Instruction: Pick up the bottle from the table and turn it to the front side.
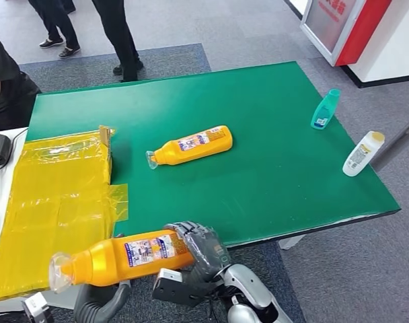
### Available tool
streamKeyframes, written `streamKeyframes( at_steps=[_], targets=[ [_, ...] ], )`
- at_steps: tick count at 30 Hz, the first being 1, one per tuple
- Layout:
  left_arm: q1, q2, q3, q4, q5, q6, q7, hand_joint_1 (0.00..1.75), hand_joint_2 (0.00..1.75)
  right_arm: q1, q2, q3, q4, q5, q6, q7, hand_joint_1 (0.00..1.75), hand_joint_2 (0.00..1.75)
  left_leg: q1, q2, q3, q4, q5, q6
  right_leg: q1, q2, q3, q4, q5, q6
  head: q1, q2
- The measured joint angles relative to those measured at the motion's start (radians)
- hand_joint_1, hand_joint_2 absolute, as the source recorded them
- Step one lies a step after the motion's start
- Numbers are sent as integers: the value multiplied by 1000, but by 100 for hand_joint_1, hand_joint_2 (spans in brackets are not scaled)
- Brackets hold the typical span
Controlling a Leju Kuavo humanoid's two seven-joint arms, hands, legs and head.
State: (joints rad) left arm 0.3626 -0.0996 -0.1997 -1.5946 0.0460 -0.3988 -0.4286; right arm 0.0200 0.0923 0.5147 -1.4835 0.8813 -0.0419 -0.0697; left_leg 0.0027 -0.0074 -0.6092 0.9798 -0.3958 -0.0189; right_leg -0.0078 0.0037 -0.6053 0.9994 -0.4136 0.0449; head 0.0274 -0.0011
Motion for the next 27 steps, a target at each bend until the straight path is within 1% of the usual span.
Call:
streamKeyframes(
  at_steps=[3, 7, 12, 17, 20, 21, 22, 23, 24, 25, 26, 27],
  targets=[
    [0, -2, 0, -2, -10, 1, -4, 31, 175, 0, 0, 7, -9, 1, 2, 0, 175, 175, 0, 0, 0, 0, 0, 0, 0, 0, 0, 0, 0, 0, 0, 0],
    [-1, -6, 2, -2, -21, -2, -22, 15, 175, 1, -1, 19, -12, 1, 7, 0, 175, 175, 0, 0, 0, 0, 0, 0, 0, 0, 0, 0, 0, 0, 0, 0],
    [-4, -12, 4, -2, -28, -12, -43, 14, 175, 3, -5, 30, -5, -2, 12, 1, 175, 175, 0, 0, 0, 0, 0, 0, 0, 0, 0, 0, 0, 0, 0, 0],
    [-8, -12, 4, -2, -35, -16, -50, 0, 175, 4, -10, 37, 3, -4, 15, 3, 175, 175, 0, 0, 0, 0, 0, 0, 0, 0, 0, 0, 0, 0, 0, 0],
    [-9, -13, 4, -2, -37, -17, -56, 1, 175, 4, -11, 39, 7, -7, 17, 5, 175, 175, 0, 0, 0, 0, 0, 0, 0, 0, 0, 0, 0, 0, 0, 0],
    [-10, -13, 4, -2, -40, -16, -58, 5, 175, 4, -12, 39, 10, -8, 17, 6, 175, 175, 0, 0, 0, 0, 0, 0, 0, 0, 0, 0, 0, 0, 0, 0],
    [-11, -13, 4, -2, -43, -16, -60, 14, 175, 4, -12, 40, 13, -8, 18, 6, 175, 175, 0, 0, 0, 0, 0, 0, 0, 0, 0, 0, 0, 0, 0, 0],
    [-11, -13, 4, -2, -46, -15, -62, 38, 175, 3, -13, 42, 16, -9, 18, 7, 175, 175, 0, 0, 0, 0, 0, 0, 0, 0, 0, 0, 0, 0, 0, 0],
    [-12, -12, 4, -2, -51, -13, -64, 75, 175, 3, -14, 43, 19, -9, 18, 7, 175, 175, 0, 0, 0, 0, 0, 0, 0, 0, 0, 0, 0, 0, 0, 0],
    [-12, -12, 4, -2, -55, -11, -67, 108, 175, 3, -14, 45, 22, -10, 18, 7, 175, 175, 0, 0, 0, 0, 0, 0, 0, 0, 0, 0, 0, 0, 0, 0],
    [-12, -12, 4, -2, -61, -7, -69, 137, 175, 3, -15, 46, 24, -11, 18, 7, 175, 175, 0, 0, 0, 0, 0, 0, 0, 0, 0, 0, 0, 0, 0, 0],
    [-12, -12, 4, -2, -68, -3, -72, 150, 175, 3, -15, 46, 26, -13, 18, 8, 175, 175, 0, 0, 0, 0, 0, 0, 0, 0, 0, 0, 0, 0, 0, 0]
  ],
)
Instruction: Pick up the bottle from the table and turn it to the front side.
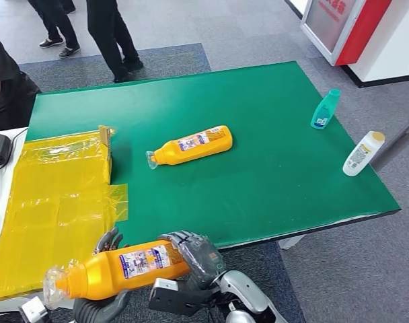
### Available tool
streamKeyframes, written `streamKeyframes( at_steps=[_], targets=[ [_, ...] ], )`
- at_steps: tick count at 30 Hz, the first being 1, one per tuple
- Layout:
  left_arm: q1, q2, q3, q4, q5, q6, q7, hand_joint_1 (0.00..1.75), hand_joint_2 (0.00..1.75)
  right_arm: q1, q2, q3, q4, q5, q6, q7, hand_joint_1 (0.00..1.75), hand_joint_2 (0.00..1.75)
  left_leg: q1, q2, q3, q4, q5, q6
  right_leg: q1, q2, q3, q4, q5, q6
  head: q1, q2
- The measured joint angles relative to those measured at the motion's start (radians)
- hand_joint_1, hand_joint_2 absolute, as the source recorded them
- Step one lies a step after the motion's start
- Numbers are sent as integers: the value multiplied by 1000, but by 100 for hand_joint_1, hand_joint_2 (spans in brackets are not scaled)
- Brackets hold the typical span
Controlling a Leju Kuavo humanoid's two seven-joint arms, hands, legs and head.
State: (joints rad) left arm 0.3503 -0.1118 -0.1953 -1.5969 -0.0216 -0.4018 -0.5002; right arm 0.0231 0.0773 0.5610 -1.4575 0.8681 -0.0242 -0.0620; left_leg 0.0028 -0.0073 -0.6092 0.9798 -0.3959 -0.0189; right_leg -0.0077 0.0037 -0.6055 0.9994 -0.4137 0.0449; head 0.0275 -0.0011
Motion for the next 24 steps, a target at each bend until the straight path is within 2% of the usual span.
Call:
streamKeyframes(
  at_steps=[6, 10, 18, 19, 22, 24],
  targets=[
    [0, -1, 0, 0, -14, 15, -2, 150, 175, 0, -1, 1, 2, -7, -1, 6, 175, 175, 0, 0, 0, 0, 0, 0, 0, 0, 0, 0, 0, 0, 0, 0],
    [-3, -1, 0, 0, -16, 18, -2, 173, 175, 1, -1, 2, 3, -8, -1, 7, 175, 175, 0, 0, 0, 0, 0, 0, 0, 0, 0, 0, 0, 0, 0, 0],
    [-4, -3, 0, 0, -31, 33, -2, 175, 175, 5, -2, 2, 3, -9, -3, 14, 174, 175, 0, 0, 0, 0, 0, 0, 0, 0, 0, 0, 0, 0, 0, 0],
    [-4, -3, 0, 0, -32, 33, -3, 175, 175, 6, -2, 2, 3, -9, -3, 15, 137, 175, 0, 0, 0, 0, 0, 0, 0, 0, 0, 0, 0, 0, 0, 0],
    [-4, -3, 0, 0, -39, 36, -6, 175, 175, 8, -2, 2, 3, -11, -4, 17, 7, 175, 0, 0, 0, 0, 0, 0, 0, 0, 0, 0, 0, 0, 0, 0],
    [-5, -5, 0, -2, -50, 45, -13, 175, 175, 9, -2, 2, 3, -13, -4, 18, 0, 175, 0, 0, 0, 0, 0, 0, 0, 0, 0, 0, 0, 0, 0, 0]
  ],
)
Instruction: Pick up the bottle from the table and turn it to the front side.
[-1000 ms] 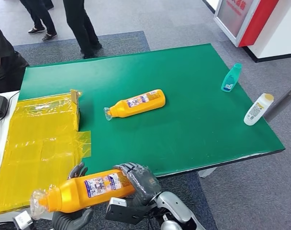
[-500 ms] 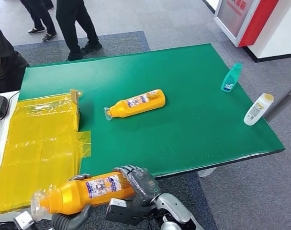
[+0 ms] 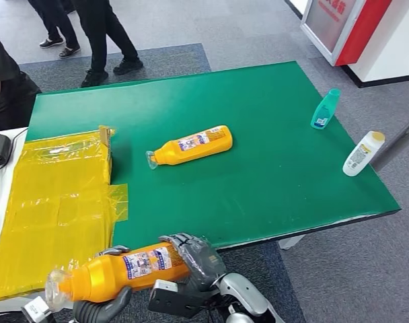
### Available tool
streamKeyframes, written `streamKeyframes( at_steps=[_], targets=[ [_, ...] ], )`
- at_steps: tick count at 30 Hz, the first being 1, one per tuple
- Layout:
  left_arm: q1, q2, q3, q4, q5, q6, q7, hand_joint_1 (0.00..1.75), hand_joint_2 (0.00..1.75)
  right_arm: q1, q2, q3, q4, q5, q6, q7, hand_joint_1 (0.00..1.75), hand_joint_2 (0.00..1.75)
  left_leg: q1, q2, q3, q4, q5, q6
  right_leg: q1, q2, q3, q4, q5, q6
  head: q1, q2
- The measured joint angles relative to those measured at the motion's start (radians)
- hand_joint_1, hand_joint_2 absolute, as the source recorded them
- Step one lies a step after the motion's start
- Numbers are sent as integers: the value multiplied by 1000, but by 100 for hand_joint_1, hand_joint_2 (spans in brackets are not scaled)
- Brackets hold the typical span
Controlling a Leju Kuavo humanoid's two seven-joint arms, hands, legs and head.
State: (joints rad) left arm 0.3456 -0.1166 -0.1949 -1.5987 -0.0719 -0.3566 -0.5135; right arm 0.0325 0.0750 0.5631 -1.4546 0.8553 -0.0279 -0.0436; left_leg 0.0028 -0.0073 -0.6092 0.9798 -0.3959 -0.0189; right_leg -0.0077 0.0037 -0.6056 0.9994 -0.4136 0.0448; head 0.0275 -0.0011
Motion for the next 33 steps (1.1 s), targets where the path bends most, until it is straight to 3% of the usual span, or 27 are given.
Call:
streamKeyframes(
  at_steps=[7, 13, 18, 23, 27, 30, 33],
  targets=[
    [2, -18, 34, -53, -162, 134, -19, 175, 175, 27, -11, -3, -33, -26, -17, 3, 0, 175, 0, 0, 0, 0, 0, 0, 0, 0, 0, 0, 0, 0, 0, 0],
    [4, -66, 151, -177, -414, 272, -26, 175, 175, 104, -41, -25, -124, -45, -56, 29, 0, 175, 0, 0, 0, 0, 0, 0, 0, 0, 0, 0, 0, 0, 0, 0],
    [1, -95, 234, -257, -520, 340, -32, 175, 175, 152, -59, -49, -181, -54, -70, 37, 0, 175, 0, 0, 0, 0, -1, -1, 0, 0, -1, 0, 0, 0, 0, 0],
    [-8, -102, 273, -300, -708, 493, -18, 175, 175, 194, -71, -73, -219, -70, -76, 53, 0, 175, 0, 0, 0, 0, -1, -1, 0, 0, -1, 0, 0, 0, 0, 0],
    [-16, -102, 287, -318, -748, 525, -6, 175, 175, 221, -80, -84, -238, -73, -77, 57, 0, 175, 0, 0, 0, 0, -1, -1, 0, 0, -1, 0, 0, 0, 0, 0],
    [-25, -94, 293, -322, -865, 596, 53, 175, 175, 235, -83, -90, -247, -90, -74, 63, 0, 175, 0, 0, 0, 0, -1, -1, 0, 0, -1, 0, -1, 0, 0, 0],
    [-47, -63, 302, -318, -1068, 678, 171, 175, 175, 256, -85, -97, -253, -122, -67, 61, 0, 175, 0, 0, 0, 0, -1, -1, 0, 0, -1, 0, -1, -1, 0, 0]
  ],
)
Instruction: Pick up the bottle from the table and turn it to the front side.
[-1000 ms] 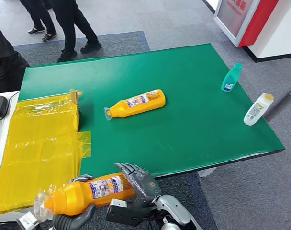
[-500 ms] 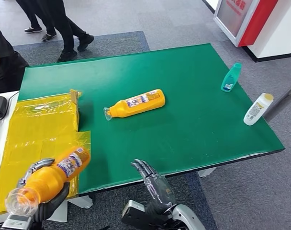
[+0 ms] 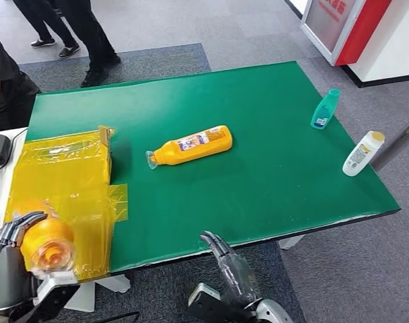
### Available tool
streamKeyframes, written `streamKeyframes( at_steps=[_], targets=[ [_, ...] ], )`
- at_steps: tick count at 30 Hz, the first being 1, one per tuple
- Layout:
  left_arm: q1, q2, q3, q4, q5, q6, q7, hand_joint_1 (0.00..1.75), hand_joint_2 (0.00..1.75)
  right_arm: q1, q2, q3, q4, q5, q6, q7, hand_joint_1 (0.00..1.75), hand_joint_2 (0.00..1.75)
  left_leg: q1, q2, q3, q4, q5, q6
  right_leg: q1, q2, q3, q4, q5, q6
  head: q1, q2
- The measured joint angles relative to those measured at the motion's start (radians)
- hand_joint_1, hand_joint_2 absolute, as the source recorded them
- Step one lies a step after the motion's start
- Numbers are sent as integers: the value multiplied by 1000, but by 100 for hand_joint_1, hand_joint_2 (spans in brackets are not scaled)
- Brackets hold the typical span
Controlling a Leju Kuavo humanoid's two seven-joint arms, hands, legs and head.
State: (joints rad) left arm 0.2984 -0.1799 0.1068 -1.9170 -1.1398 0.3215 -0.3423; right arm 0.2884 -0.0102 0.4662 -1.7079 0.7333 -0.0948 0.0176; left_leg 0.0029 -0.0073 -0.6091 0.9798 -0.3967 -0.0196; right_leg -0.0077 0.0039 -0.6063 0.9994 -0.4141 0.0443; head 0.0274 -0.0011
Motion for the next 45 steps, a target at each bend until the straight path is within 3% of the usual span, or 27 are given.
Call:
streamKeyframes(
  at_steps=[5, 10, 14, 18, 24, 33, 41, 45],
  targets=[
    [-66, 61, 22, 82, -258, 33, 179, 175, 175, 13, -6, -2, 4, -41, 12, -17, 0, 175, 0, 0, 0, 0, 0, 0, 0, 0, 0, 0, 0, -1, 0, 0],
    [-139, 118, 6, 221, -406, 75, 329, 175, 175, 5, -14, 11, 18, -70, 24, -20, 0, 175, 0, 0, 0, 0, 1, 0, 0, 0, 0, 0, 1, -1, 0, 0],
    [-196, 212, -98, 297, -424, 82, 535, 175, 175, -10, -25, 30, 35, -90, 30, -18, 0, 175, 0, 0, 0, 0, 1, 0, 0, 0, -1, 0, 1, -1, 0, 0],
    [-259, 287, -227, 337, -428, 46, 654, 175, 175, -26, -36, 50, 56, -106, 38, -15, 0, 175, 0, 0, 0, 0, 1, -1, 0, 0, -1, 0, 1, -1, 0, 0],
    [-314, 334, -346, 374, -429, 16, 698, 175, 175, -43, -47, 72, 79, -114, 44, -14, 0, 175, 0, 0, 0, 0, 1, -1, 0, 0, -1, 0, 2, -1, 0, 0],
    [-391, 341, -459, 430, -429, -77, 764, 173, 175, -71, -60, 103, 111, -128, 58, -9, 0, 175, 0, 0, 0, 0, 1, -1, 0, 0, -1, 0, 2, -1, 0, 0],
    [-403, 329, -495, 470, -430, -153, 802, 168, 175, -79, -63, 112, 120, -140, 71, 3, 0, 175, 0, 0, 0, 0, 2, -1, 0, 0, -1, 0, 2, -1, 0, 0],
    [-402, 324, -495, 481, -430, -157, 802, 147, 175, -79, -64, 112, 120, -141, 72, 4, 0, 175, 0, 0, 0, 0, 1, -1, 0, 0, -1, 0, 2, -1, 0, 0]
  ],
)
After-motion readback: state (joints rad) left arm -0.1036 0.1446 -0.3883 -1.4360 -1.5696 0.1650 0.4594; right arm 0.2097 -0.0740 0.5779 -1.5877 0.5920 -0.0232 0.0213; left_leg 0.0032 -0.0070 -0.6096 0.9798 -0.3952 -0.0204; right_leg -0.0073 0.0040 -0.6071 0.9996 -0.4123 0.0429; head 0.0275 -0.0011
